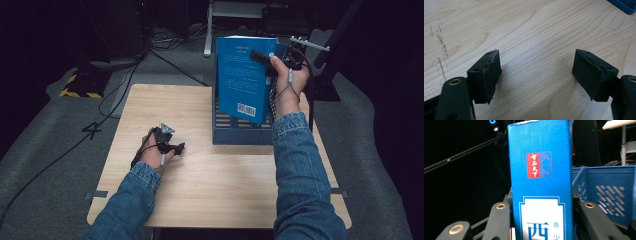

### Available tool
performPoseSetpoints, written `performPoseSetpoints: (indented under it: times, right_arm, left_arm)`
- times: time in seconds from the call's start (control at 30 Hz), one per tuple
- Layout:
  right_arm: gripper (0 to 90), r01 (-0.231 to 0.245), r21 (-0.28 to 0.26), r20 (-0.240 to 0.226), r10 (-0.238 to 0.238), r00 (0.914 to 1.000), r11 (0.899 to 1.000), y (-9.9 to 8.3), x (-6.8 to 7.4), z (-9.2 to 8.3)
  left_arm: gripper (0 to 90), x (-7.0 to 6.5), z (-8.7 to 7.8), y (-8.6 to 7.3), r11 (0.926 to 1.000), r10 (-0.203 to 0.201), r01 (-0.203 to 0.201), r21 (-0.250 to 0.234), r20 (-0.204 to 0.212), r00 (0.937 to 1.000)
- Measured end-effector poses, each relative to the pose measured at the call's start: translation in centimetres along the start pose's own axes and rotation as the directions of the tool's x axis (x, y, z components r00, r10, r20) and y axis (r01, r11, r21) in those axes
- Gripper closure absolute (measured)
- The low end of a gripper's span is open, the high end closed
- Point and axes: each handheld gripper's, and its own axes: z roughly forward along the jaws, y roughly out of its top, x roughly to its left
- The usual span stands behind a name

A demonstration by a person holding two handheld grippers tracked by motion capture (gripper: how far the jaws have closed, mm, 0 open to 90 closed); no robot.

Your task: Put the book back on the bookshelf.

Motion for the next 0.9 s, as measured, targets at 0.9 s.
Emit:
performPoseSetpoints:
  times: [0.9]
  right_arm:
    - [61.1, -0.018, -0.092, 0.076, 0.025, 0.9968, 0.996, 0.1, 1.2, 3.5]
  left_arm:
    - [23.4, 0.0, 0.0, 0.0, 1.0000, 0.001, -0.001, 0.000, 0.000, 1.0000]
